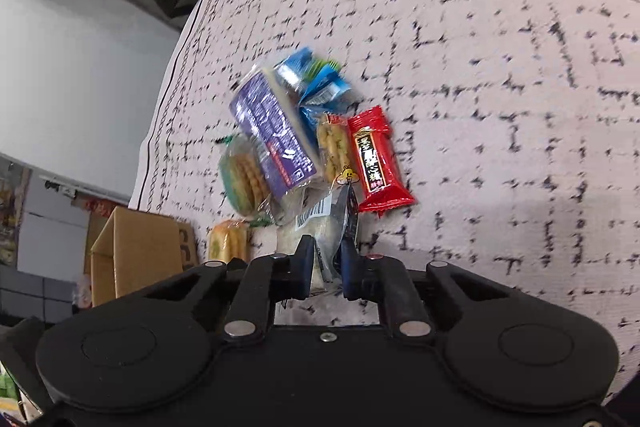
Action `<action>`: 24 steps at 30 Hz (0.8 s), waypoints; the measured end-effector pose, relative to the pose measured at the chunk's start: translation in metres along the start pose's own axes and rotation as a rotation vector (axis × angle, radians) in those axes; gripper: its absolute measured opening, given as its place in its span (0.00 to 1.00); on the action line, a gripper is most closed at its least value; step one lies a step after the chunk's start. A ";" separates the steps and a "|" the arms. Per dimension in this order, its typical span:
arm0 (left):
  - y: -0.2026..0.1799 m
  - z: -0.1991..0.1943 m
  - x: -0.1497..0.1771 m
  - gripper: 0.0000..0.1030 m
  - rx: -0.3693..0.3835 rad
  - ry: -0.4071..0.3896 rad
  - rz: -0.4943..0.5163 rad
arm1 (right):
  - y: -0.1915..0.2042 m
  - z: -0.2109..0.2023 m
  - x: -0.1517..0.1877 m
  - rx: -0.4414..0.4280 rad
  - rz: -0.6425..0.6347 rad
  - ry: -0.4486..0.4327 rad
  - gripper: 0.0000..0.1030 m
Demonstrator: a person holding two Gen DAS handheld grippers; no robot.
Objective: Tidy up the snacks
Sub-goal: 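Grasp the clear silver-labelled packet with the right gripper while the left grasps the orange-labelled bread packet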
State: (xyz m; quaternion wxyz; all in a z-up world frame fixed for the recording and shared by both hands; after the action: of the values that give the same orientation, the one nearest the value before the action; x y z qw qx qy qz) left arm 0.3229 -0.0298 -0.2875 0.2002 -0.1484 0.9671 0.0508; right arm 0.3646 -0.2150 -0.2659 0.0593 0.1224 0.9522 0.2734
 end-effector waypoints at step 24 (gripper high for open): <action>0.006 -0.006 0.002 0.35 0.115 0.038 -0.107 | 0.012 0.035 -0.002 0.052 -0.067 0.055 0.23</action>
State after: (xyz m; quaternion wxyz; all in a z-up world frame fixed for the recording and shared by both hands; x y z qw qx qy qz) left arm 0.3176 -0.0259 -0.2828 0.1924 -0.1890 0.9628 -0.0186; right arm 0.3751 -0.1878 -0.2891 0.0391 0.0844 0.9638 0.2498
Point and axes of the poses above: each gripper's, at about its wrist camera, not at the fingertips, and z roughly the way its jaws point, y to its left, x to its underside, the point moved 10 cm from there along z, roughly the way its jaws point, and after that the axes turned 13 degrees about y, right-handed, at the moved point
